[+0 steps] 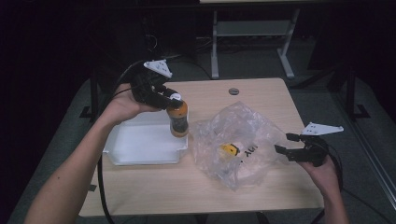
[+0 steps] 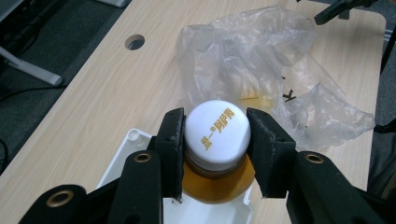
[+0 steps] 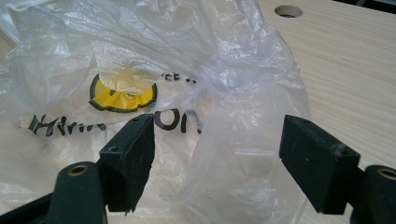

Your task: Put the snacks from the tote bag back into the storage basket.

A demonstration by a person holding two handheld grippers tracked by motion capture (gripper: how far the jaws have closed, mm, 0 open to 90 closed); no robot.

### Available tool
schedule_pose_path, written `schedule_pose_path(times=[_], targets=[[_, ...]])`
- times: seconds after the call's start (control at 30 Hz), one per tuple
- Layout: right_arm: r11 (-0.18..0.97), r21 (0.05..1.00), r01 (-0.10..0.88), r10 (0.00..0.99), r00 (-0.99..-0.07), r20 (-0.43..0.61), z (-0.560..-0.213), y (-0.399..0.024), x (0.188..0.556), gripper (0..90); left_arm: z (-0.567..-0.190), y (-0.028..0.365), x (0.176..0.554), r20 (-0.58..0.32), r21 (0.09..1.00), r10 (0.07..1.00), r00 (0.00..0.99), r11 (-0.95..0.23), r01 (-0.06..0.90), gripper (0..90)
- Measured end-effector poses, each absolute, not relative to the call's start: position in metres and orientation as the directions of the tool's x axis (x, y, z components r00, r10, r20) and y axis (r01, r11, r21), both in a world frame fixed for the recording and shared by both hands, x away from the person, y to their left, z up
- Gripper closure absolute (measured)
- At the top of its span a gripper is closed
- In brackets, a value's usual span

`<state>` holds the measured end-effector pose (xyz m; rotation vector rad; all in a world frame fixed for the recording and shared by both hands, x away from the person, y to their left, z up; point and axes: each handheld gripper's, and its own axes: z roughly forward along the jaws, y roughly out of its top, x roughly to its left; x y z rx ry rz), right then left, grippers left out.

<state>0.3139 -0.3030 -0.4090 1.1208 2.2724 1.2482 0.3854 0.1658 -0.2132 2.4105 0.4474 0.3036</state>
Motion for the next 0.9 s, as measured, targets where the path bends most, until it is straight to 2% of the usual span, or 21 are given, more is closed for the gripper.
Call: schedule_pose_path(times=[0.9], targets=[[0.297,0.813,0.500,0.769,-0.631,0.107,-0.413,-0.311,0.312,25.8,-0.233,0.184,0.390,0.068,0.645,0.427,0.901,-0.708,0.287,59.3]])
